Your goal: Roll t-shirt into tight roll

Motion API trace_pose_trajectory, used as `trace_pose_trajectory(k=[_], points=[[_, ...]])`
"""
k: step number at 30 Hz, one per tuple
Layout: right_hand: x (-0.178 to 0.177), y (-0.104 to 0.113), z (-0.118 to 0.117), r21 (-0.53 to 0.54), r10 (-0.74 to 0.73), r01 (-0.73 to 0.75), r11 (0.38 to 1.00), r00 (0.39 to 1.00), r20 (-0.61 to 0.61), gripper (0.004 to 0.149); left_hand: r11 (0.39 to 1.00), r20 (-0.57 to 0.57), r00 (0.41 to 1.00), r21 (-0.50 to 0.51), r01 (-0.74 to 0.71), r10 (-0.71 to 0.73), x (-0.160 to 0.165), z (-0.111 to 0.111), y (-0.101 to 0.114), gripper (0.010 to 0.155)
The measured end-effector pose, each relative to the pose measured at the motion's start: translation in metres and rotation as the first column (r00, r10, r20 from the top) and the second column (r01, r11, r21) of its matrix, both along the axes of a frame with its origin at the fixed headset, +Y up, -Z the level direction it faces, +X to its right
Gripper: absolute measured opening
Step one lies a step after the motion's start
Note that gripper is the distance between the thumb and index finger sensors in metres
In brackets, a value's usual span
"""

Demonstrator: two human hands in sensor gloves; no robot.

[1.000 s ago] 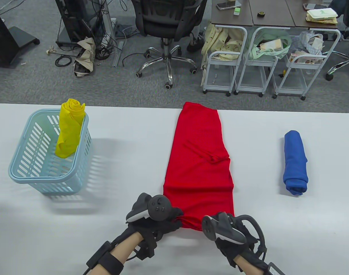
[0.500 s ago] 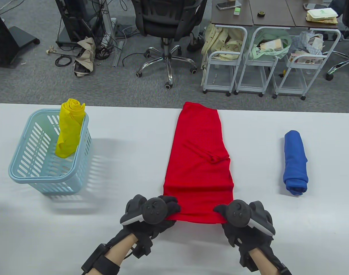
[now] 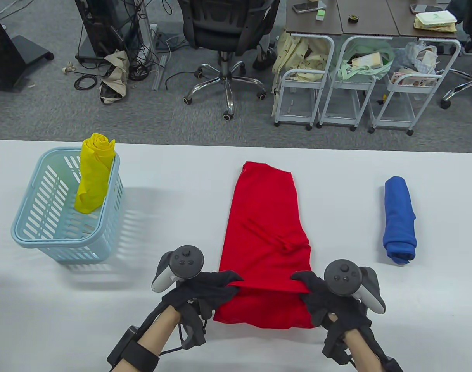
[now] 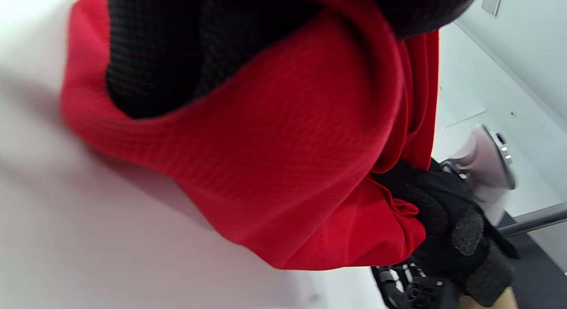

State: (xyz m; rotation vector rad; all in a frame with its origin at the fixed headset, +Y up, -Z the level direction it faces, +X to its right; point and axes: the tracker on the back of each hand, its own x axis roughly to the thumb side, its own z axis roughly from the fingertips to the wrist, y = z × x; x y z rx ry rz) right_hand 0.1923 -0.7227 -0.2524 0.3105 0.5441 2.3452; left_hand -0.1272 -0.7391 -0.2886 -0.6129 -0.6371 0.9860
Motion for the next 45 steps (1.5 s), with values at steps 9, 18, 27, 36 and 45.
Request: trace_pose_trajectory(k=[9, 18, 27, 36, 45], points=[[0.002, 0.006, -0.020, -0.037, 0.183, -0.183, 0.982, 0.983, -0.016, 0.043, 0.849, -0.246, 0.914, 0.352, 0.395, -0.323, -0.007, -0.004, 0.029, 0.047], [-0.002, 0.015, -0.042, 0.035, 0.355, -0.359, 0.933, 0.930, 0.091, 0.046, 0.701, -0.355, 0.801, 0.393, 0.595, -0.481, 0.015, -0.030, 0.033, 0.047], [0.005, 0.007, -0.081, -0.057, 0.411, -0.408, 0.911, 0.907, 0.092, 0.043, 0.574, -0.367, 0.674, 0.353, 0.739, -0.641, 0.028, -0.068, 0.037, 0.046], [0.003, 0.047, -0.171, -0.161, 0.458, -0.432, 0.887, 0.780, 0.427, 0.081, 0.572, -0.590, 0.532, 0.140, 0.808, -0.607, 0.044, -0.157, 0.077, 0.073], [-0.021, 0.018, -0.134, -0.081, 0.549, -0.546, 0.834, 0.805, 0.223, 0.066, 0.637, -0.303, 0.672, 0.218, 0.740, -0.676, 0.032, -0.112, 0.025, 0.062]])
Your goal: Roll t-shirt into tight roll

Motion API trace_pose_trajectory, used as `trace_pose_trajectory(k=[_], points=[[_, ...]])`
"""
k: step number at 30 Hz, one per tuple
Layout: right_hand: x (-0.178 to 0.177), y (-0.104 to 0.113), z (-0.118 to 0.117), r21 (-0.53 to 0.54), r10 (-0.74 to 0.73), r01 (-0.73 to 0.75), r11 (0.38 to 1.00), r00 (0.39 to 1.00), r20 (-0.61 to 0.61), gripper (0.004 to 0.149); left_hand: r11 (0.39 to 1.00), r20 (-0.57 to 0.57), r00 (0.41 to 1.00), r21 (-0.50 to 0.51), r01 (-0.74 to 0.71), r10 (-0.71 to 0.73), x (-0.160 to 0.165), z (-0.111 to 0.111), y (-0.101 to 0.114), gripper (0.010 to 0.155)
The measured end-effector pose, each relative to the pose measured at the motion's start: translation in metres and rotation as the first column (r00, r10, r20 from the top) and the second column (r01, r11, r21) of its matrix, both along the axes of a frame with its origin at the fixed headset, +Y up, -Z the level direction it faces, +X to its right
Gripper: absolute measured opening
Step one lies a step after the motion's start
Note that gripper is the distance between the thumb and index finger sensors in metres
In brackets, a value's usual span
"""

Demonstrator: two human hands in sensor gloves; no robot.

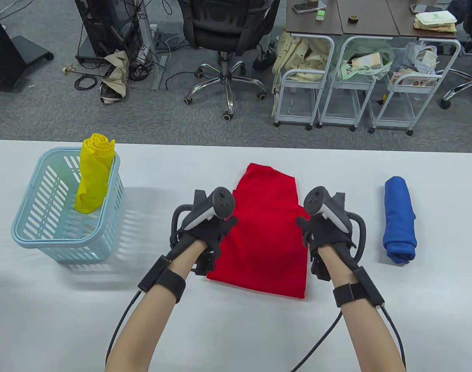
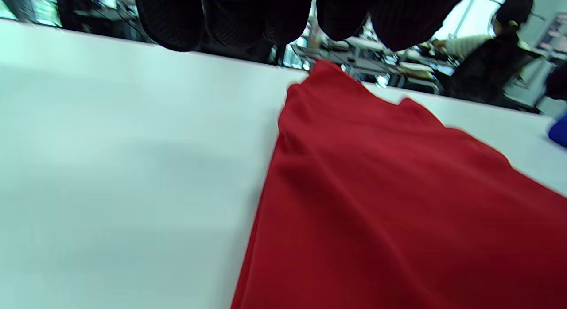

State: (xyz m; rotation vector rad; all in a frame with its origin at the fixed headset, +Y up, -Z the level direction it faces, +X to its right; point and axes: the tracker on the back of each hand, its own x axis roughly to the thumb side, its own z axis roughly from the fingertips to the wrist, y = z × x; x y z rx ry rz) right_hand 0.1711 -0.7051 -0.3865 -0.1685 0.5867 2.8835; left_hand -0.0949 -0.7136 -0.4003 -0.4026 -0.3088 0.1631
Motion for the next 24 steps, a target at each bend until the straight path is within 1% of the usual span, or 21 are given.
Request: trace_pose_trajectory(k=[1, 2, 3, 4, 5, 6, 7, 8, 9, 11, 12, 14, 15, 17, 18, 19, 20, 21, 22, 23, 24], points=[[-0.006, -0.004, 0.009, -0.021, -0.019, 0.018, 1.000, 0.998, -0.056, 0.063, 0.999, 0.035, 0.999, -0.036, 0.024, -0.023, 0.001, 0.007, -0.009, 0.061], [-0.014, -0.011, 0.020, -0.046, -0.044, 0.039, 0.998, 0.992, -0.120, 0.060, 0.995, 0.080, 0.995, -0.070, 0.066, -0.061, 0.001, 0.019, -0.021, 0.062], [-0.019, -0.016, 0.028, -0.066, -0.060, 0.050, 0.997, 0.985, -0.162, 0.060, 0.993, 0.119, 0.990, -0.083, 0.089, -0.079, 0.001, 0.026, -0.029, 0.063], [-0.024, -0.024, 0.040, -0.104, -0.045, 0.024, 0.994, 0.978, -0.202, 0.065, 0.984, 0.172, 0.976, -0.097, 0.150, -0.132, 0.001, 0.038, -0.041, 0.064], [-0.028, -0.034, 0.052, -0.137, 0.003, -0.038, 0.990, 0.969, -0.249, 0.070, 0.970, 0.187, 0.962, -0.103, 0.220, -0.199, 0.001, 0.049, -0.050, 0.065], [-0.029, -0.037, 0.056, -0.141, 0.029, -0.069, 0.988, 0.964, -0.265, 0.073, 0.959, 0.209, 0.949, -0.105, 0.264, -0.238, 0.000, 0.055, -0.055, 0.070], [-0.030, -0.047, 0.068, -0.134, 0.124, -0.173, 0.976, 0.942, -0.313, 0.077, 0.952, 0.223, 0.934, -0.060, 0.299, -0.279, -0.001, 0.067, -0.058, 0.071], [-0.031, -0.050, 0.076, -0.111, 0.170, -0.217, 0.970, 0.928, -0.331, 0.080, 0.955, 0.235, 0.931, -0.026, 0.295, -0.281, -0.003, 0.076, -0.056, 0.071], [-0.031, -0.051, 0.082, -0.096, 0.186, -0.231, 0.968, 0.922, -0.340, 0.080, 0.961, 0.231, 0.936, -0.022, 0.277, -0.265, -0.003, 0.083, -0.053, 0.069], [-0.028, -0.049, 0.093, -0.107, 0.146, -0.196, 0.975, 0.920, -0.363, 0.081, 0.966, 0.236, 0.940, -0.022, 0.258, -0.246, -0.006, 0.097, -0.046, 0.068], [-0.025, -0.044, 0.100, -0.105, 0.119, -0.166, 0.981, 0.927, -0.355, 0.081, 0.971, 0.230, 0.946, -0.007, 0.237, -0.229, -0.009, 0.106, -0.042, 0.068], [-0.021, -0.034, 0.111, -0.065, 0.082, -0.111, 0.992, 0.936, -0.342, 0.081, 0.983, 0.222, 0.957, 0.037, 0.182, -0.186, -0.015, 0.118, -0.035, 0.071], [-0.020, -0.027, 0.119, -0.030, 0.071, -0.087, 0.996, 0.937, -0.341, 0.080, 0.991, 0.227, 0.965, 0.063, 0.121, -0.132, -0.018, 0.126, -0.033, 0.072], [-0.020, -0.024, 0.128, 0.012, 0.081, -0.082, 0.997, 0.925, -0.371, 0.077, 0.996, 0.273, 0.959, 0.066, 0.057, -0.073, -0.019, 0.134, -0.033, 0.070], [-0.021, -0.027, 0.131, 0.025, 0.095, -0.093, 0.995, 0.918, -0.385, 0.074, 0.996, 0.290, 0.954, 0.070, 0.055, -0.073, -0.018, 0.136, -0.034, 0.069], [-0.023, -0.034, 0.133, 0.023, 0.114, -0.114, 0.993, 0.912, -0.395, 0.071, 0.994, 0.304, 0.948, 0.086, 0.071, -0.095, -0.015, 0.138, -0.036, 0.070], [-0.024, -0.044, 0.134, -0.004, 0.123, -0.137, 0.991, 0.906, -0.405, 0.071, 0.989, 0.317, 0.939, 0.105, 0.104, -0.132, -0.013, 0.138, -0.039, 0.071], [-0.024, -0.052, 0.134, -0.045, 0.147, -0.182, 0.982, 0.898, -0.415, 0.074, 0.979, 0.336, 0.921, 0.123, 0.164, -0.196, -0.010, 0.137, -0.045, 0.073], [-0.024, -0.049, 0.134, -0.022, 0.159, -0.184, 0.983, 0.898, -0.411, 0.073, 0.971, 0.343, 0.911, 0.141, 0.193, -0.230, -0.009, 0.138, -0.046, 0.075], [-0.023, -0.050, 0.132, -0.017, 0.140, -0.160, 0.987, 0.904, -0.405, 0.070, 0.962, 0.351, 0.901, 0.182, 0.204, -0.257, -0.008, 0.139, -0.046, 0.075], [-0.023, -0.050, 0.132, -0.021, 0.141, -0.163, 0.986, 0.905, -0.400, 0.068, 0.959, 0.353, 0.896, 0.190, 0.212, -0.268, -0.007, 0.139, -0.046, 0.075]])
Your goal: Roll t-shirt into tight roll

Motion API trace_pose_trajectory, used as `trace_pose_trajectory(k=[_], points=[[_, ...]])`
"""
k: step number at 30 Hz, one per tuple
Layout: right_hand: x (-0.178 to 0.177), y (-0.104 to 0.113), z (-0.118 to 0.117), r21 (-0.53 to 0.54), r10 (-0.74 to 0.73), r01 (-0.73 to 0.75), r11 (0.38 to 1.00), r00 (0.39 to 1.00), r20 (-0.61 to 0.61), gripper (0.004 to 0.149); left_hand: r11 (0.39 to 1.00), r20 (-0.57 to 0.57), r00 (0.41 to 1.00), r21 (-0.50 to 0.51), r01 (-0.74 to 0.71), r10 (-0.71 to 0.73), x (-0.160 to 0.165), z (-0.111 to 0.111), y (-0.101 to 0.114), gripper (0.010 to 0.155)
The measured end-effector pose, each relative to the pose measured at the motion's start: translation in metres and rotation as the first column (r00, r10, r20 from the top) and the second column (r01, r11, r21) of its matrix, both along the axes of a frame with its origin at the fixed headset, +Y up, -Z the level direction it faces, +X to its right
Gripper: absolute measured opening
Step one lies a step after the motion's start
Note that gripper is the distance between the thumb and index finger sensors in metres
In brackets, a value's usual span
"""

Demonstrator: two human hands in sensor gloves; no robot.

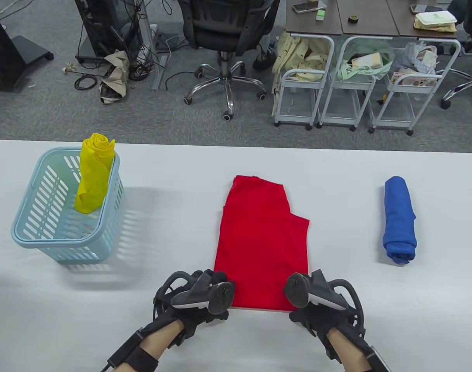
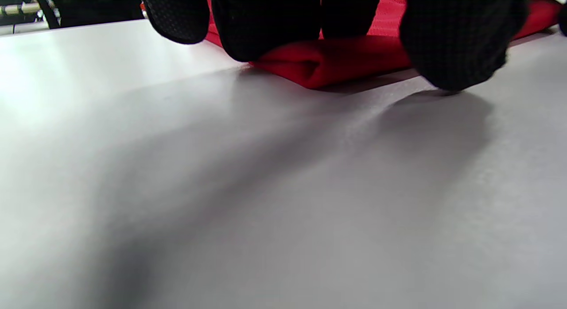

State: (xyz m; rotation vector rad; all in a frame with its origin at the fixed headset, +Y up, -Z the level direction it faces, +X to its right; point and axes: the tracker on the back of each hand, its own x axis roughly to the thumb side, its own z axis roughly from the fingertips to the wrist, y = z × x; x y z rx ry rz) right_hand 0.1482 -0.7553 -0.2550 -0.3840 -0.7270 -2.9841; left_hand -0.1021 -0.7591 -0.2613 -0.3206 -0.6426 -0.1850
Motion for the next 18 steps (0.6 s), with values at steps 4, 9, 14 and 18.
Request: trace_pose_trajectory(k=[4, 9, 14, 18], points=[[-0.001, 0.000, -0.004, 0.043, -0.009, 0.010, 0.999, 1.000, -0.006, 0.055, 0.998, -0.002, 1.000, 0.057, 0.010, -0.010, 0.002, 0.002, -0.001, 0.067], [0.003, 0.001, -0.010, 0.063, -0.059, 0.059, 0.996, 0.998, -0.001, 0.041, 0.985, 0.010, 1.000, 0.168, 0.027, -0.029, 0.006, 0.002, 0.002, 0.051], [0.010, 0.006, -0.008, 0.041, -0.125, 0.124, 0.991, 0.992, 0.002, 0.041, 0.991, -0.026, 0.993, 0.079, -0.109, 0.111, -0.005, -0.005, 0.008, 0.043], [0.024, 0.011, -0.008, -0.056, -0.302, 0.304, 0.951, 0.953, 0.037, 0.041, 0.922, -0.156, 0.934, -0.169, -0.347, 0.323, -0.027, -0.017, 0.012, 0.043]])
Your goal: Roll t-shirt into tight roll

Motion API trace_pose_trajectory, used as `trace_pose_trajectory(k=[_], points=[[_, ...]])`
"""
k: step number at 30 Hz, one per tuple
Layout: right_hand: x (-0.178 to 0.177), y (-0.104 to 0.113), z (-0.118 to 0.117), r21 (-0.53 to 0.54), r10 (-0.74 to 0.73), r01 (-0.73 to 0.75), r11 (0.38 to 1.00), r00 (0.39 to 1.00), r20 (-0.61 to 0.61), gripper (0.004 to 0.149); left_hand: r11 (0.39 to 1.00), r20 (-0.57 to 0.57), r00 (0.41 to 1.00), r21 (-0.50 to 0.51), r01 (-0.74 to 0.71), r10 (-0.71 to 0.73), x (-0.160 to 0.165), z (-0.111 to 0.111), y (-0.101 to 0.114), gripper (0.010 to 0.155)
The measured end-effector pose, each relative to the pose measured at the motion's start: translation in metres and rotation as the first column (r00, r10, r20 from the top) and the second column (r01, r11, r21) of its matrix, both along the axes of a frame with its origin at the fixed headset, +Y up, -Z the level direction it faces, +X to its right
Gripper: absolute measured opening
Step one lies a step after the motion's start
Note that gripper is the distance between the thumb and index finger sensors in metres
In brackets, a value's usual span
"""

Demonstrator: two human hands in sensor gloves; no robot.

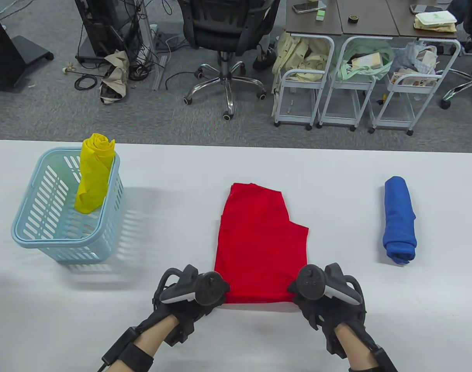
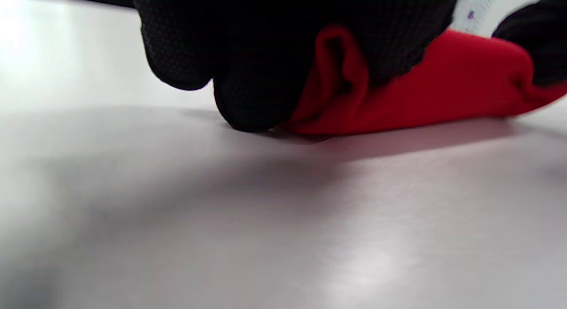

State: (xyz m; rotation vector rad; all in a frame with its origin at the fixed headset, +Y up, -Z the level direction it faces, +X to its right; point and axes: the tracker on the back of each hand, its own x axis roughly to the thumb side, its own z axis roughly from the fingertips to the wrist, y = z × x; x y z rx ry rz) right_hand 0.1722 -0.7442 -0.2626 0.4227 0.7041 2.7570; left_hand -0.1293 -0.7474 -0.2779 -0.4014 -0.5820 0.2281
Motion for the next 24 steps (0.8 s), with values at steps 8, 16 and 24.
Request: trace_pose_trajectory(k=[8, 16, 24], points=[[0.001, -0.008, -0.006, -0.031, 0.034, -0.031, 0.999, 0.997, 0.073, 0.043, 0.989, -0.070, 0.991, 0.086, 0.117, -0.111, 0.001, -0.003, -0.004, 0.045], [0.000, -0.008, -0.008, -0.038, 0.035, -0.031, 0.999, 0.995, 0.094, 0.043, 0.929, -0.044, 0.991, 0.344, 0.137, -0.130, 0.010, 0.019, 0.026, 0.052], [0.009, -0.006, -0.007, -0.039, 0.007, -0.001, 0.999, 0.985, 0.175, 0.044, 0.953, 0.137, 0.961, 0.223, 0.207, -0.241, 0.039, 0.030, -0.010, 0.064]])
